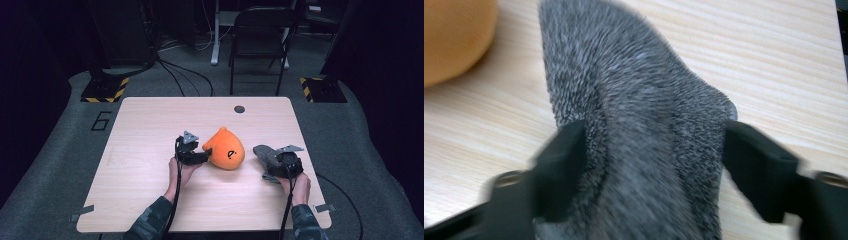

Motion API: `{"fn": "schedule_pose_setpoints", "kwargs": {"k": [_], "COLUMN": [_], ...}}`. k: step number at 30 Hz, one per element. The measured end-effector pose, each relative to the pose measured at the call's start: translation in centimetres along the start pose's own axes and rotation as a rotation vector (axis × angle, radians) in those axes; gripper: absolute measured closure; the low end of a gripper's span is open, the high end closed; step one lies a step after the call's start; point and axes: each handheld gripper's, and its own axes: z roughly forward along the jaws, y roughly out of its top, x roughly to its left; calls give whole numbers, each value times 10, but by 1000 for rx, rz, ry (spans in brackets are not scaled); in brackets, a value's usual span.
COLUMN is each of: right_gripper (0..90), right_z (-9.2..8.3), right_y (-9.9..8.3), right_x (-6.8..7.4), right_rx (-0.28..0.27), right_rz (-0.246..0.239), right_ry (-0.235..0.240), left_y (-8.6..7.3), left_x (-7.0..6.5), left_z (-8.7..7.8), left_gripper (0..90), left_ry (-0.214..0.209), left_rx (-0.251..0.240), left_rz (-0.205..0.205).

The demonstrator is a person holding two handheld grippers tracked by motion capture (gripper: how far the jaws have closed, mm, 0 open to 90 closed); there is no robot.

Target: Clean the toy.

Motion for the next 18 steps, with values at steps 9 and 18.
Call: {"fn": "schedule_pose_setpoints", "kwargs": {"k": [9, 18], "right_gripper": [50, 6], "right_z": [-23, -52], "right_y": [-3, -26], "right_x": [-8, -21], "right_rx": [-73, -113], "right_rz": [1, -23], "right_ry": [86, 126], "left_y": [4, -15], "left_x": [8, 15], "left_z": [-16, -52], "left_gripper": [155, 115], "left_ry": [17, 58], "left_rx": [-54, -73], "left_rz": [-6, 53]}}
